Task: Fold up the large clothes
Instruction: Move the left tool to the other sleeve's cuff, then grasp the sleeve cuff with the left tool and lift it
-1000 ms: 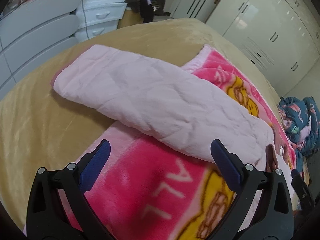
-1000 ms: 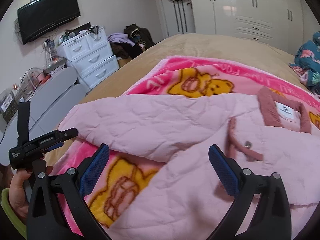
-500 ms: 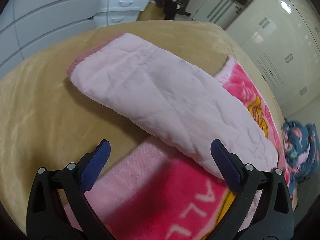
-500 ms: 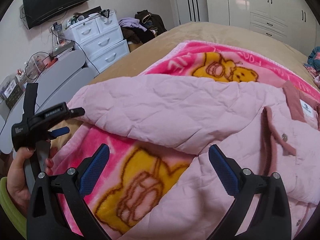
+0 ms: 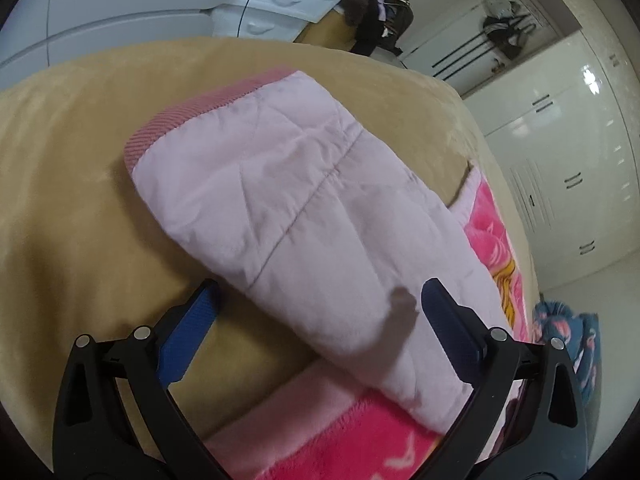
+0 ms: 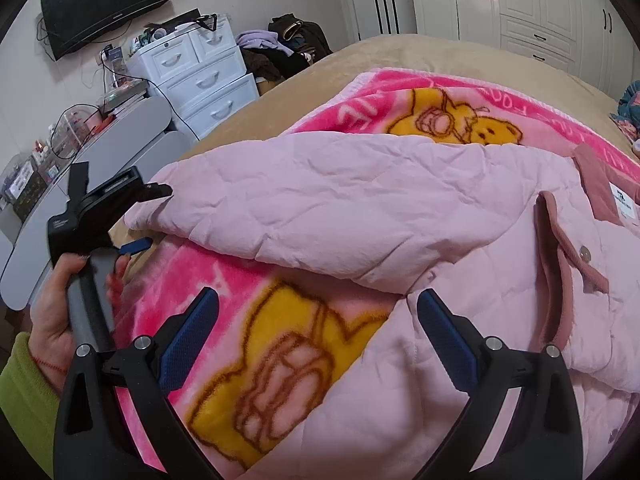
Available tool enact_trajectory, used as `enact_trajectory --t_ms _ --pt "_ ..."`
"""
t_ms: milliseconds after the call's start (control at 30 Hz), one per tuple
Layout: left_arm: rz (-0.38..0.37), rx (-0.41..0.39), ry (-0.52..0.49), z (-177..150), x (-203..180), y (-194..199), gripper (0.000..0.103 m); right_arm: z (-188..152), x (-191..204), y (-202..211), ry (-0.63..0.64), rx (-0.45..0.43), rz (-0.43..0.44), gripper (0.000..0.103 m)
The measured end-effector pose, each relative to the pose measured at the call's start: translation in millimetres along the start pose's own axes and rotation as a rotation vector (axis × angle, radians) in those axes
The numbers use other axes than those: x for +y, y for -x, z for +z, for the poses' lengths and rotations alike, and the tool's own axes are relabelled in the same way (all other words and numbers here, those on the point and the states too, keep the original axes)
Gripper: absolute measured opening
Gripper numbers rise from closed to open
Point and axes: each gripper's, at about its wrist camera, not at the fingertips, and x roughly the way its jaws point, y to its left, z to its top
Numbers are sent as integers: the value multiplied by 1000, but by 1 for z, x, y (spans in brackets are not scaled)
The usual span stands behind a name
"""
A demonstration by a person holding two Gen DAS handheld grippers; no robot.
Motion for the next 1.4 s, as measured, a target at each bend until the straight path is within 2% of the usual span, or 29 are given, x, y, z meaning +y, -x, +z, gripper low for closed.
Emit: enact_trajectory --t_ms 67,100,133,200,233,300,500,833,1133,1400 --pt "7 -32 -10 3 -1 0 91 -3 -4 4 -10 -2 -1 99" --pt "20 -54 -29 3 -3 1 70 -5 -8 7 -22 -4 -5 99" --pt "52 -74 -57 4 -5 1 43 -6 -10 10 -30 -9 -4 99" --pt "55 -97 -75 5 -6 3 31 -9 -16 18 -53 -24 -1 99" --pt "55 -112 -83 6 -8 7 20 -11 -18 23 -60 -30 -1 99" --pt "29 -162 -97 8 -13 21 15 -14 -24 34 -70 -48 -4 99" --pt "-30 -269 -183 10 -48 63 12 -21 -46 65 -128 -94 -31 99" --pt "-152 -361 -296 -8 -108 109 12 -47 -96 117 -238 -149 -82 99" --pt "-253 -405 -434 -42 -157 147 12 -65 -131 157 -319 -176 -117 99" --pt "-274 -397 -500 -70 -194 161 11 -81 -154 198 -361 -223 -127 99"
